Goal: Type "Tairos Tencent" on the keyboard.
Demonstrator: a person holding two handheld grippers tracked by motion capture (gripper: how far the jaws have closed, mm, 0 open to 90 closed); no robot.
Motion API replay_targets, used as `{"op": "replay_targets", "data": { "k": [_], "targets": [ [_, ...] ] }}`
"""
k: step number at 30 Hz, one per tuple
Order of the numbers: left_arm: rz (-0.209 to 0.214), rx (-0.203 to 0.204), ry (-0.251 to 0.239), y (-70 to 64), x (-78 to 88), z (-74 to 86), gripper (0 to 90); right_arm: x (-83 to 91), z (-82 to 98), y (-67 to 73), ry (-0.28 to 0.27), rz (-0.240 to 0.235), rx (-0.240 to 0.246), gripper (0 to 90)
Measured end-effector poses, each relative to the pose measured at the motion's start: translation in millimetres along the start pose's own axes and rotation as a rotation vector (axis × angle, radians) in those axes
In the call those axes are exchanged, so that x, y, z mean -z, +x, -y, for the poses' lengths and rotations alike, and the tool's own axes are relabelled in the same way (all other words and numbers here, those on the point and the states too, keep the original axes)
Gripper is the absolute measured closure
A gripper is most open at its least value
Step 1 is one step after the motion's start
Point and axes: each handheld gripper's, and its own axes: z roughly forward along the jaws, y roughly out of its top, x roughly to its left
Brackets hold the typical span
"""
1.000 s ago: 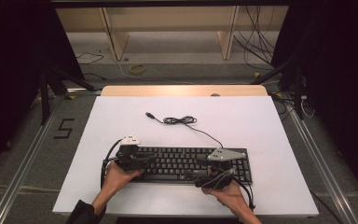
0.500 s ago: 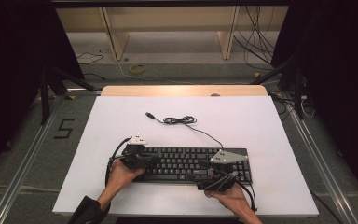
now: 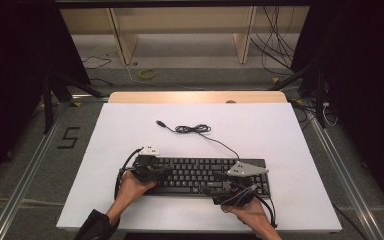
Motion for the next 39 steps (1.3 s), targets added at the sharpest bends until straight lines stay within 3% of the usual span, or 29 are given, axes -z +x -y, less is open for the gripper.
{"op": "replay_targets", "data": {
  "k": [5,8,12,25,39],
  "targets": [
    [-0.006,-0.004,-0.001,-1.2,0.9,-0.5,89.0,2.6,1.1,-0.3,-0.003,0.006,0.001,30.8],
    [0.011,0.012,-0.008,0.1,2.5,-1.6,78.1,4.1,1.5,-1.2,-0.009,0.008,0.000,30.8],
    [0.010,0.027,-0.036,0.9,8.7,-2.8,70.7,6.2,2.4,-3.2,-0.013,0.012,-0.003,30.8],
    [0.079,0.070,-0.143,1.0,25.8,-2.5,45.7,13.6,5.1,-7.1,-0.030,0.028,-0.006,30.9],
    [0.119,0.026,-0.212,-9.6,41.1,4.6,33.3,23.1,10.0,-11.0,-0.053,0.047,0.011,31.3]
  ]
}}
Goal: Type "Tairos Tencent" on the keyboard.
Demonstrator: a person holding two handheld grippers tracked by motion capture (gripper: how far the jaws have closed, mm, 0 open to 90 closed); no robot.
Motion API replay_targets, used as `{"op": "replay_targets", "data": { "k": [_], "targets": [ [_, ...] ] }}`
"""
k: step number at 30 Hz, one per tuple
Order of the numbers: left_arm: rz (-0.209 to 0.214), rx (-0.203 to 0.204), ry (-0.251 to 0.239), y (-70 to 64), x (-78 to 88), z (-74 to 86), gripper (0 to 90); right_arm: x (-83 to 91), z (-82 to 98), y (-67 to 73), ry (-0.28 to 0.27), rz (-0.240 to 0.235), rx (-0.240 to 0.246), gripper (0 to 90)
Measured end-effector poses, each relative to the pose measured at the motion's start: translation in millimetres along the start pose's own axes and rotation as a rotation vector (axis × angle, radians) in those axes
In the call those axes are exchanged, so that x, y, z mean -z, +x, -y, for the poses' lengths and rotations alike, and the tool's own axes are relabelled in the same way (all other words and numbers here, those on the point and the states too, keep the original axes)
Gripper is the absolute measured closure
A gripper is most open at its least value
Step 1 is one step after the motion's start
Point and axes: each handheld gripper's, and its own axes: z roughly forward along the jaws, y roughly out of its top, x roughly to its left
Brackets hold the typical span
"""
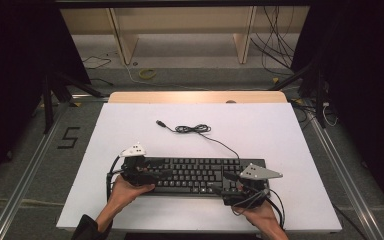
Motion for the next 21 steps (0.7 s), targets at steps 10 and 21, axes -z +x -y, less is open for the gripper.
{"op": "replay_targets", "data": {
  "k": [10,21],
  "targets": [
    [0.026,-0.026,-0.032,-10.7,13.4,9.8,29.3,11.4,5.3,-4.0,-0.023,0.020,0.005,31.3],
    [0.032,-0.027,-0.055,-15.8,30.0,20.5,28.5,26.1,14.0,-10.4,-0.034,0.056,0.008,31.3]
  ]
}}
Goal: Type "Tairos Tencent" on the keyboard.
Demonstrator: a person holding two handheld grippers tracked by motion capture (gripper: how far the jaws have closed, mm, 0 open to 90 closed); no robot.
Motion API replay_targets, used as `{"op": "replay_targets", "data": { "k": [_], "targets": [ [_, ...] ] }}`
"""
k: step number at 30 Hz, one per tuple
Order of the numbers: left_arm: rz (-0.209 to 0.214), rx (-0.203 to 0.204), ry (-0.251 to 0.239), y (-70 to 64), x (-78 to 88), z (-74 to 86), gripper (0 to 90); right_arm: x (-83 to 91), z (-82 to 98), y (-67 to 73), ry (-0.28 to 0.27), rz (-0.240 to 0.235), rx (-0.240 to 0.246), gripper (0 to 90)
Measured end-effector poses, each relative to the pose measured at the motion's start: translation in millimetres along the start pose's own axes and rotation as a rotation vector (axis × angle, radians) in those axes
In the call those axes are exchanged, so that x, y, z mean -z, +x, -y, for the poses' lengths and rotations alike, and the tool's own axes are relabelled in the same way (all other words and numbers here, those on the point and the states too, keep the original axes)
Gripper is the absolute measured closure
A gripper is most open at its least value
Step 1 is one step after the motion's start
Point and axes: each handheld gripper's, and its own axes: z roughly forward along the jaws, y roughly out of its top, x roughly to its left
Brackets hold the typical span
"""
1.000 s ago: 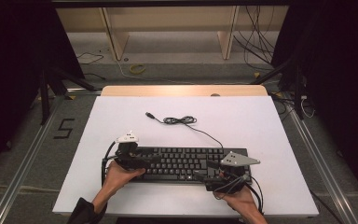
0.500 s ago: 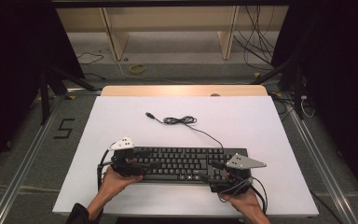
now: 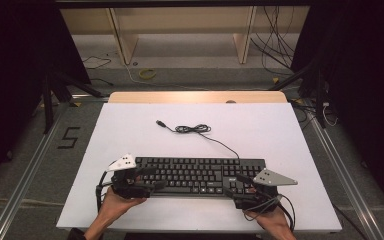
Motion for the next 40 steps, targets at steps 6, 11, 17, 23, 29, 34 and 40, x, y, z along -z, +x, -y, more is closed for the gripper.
{"op": "replay_targets", "data": {
  "k": [6,11,17,23,29,34,40],
  "targets": [
    [0.003,0.011,-0.006,-2.8,4.8,5.1,27.7,5.5,4.9,-3.4,-0.001,0.017,-0.002,31.4],
    [0.000,0.009,-0.018,-5.8,7.4,9.6,26.4,9.5,8.2,-4.9,-0.006,0.027,0.000,31.0],
    [-0.004,0.014,-0.021,-6.4,8.2,12.7,25.8,11.4,11.4,-4.8,-0.004,0.031,-0.006,30.2],
    [-0.008,0.015,-0.024,-5.0,8.3,12.4,25.8,11.0,11.5,-5.0,-0.005,0.031,-0.006,30.0],
    [-0.012,0.015,-0.024,-4.5,8.0,12.2,25.7,10.5,11.6,-4.8,-0.002,0.031,-0.005,29.9],
    [-0.016,0.016,-0.027,-3.7,8.0,12.4,25.7,10.4,11.4,-4.7,-0.003,0.033,-0.005,29.9],
    [-0.021,0.015,-0.023,-2.2,6.8,12.7,25.7,10.2,11.3,-4.3,-0.003,0.031,-0.003,29.9]
  ]
}}
